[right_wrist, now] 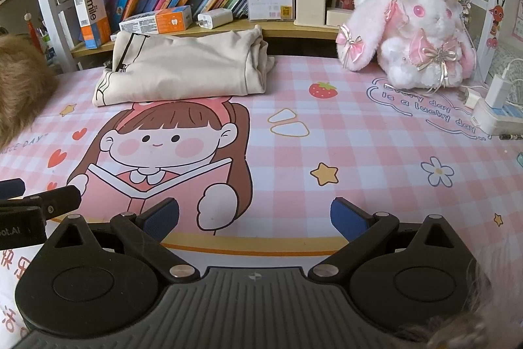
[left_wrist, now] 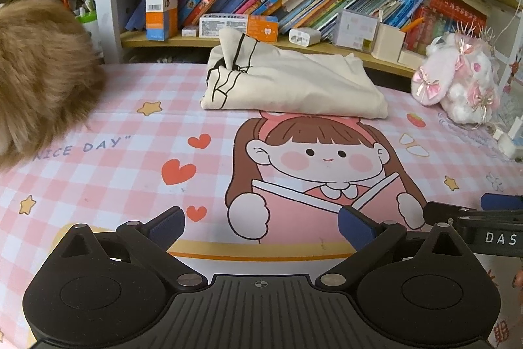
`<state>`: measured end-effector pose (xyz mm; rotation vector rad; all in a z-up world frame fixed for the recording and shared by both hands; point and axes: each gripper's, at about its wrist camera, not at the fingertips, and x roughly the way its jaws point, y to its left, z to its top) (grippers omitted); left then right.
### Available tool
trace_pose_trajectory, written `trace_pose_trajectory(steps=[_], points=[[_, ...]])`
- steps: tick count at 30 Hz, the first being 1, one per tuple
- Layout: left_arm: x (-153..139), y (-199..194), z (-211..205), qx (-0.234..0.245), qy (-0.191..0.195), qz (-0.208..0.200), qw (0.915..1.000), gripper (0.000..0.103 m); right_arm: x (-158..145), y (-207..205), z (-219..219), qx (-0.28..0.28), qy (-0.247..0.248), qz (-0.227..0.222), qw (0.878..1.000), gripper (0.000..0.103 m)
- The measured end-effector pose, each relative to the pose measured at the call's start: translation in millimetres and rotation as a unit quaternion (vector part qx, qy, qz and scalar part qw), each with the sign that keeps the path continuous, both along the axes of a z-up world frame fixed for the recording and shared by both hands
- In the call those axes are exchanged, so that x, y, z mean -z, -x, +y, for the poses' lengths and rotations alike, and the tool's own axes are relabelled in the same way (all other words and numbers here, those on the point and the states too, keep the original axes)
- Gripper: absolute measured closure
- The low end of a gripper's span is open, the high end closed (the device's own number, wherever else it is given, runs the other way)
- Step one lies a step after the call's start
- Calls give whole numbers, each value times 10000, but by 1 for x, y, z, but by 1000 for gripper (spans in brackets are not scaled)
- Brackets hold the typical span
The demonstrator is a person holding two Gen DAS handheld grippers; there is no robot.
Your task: Fold clothes
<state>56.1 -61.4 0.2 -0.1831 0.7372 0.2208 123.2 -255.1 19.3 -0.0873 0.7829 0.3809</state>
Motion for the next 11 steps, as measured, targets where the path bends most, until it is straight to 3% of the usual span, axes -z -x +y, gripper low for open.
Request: trace_pose_trajectory(steps=[11], points=[[7,-5,2,-62,98,93,9999,0,3,-2,1,-6,23,17,10000,3]])
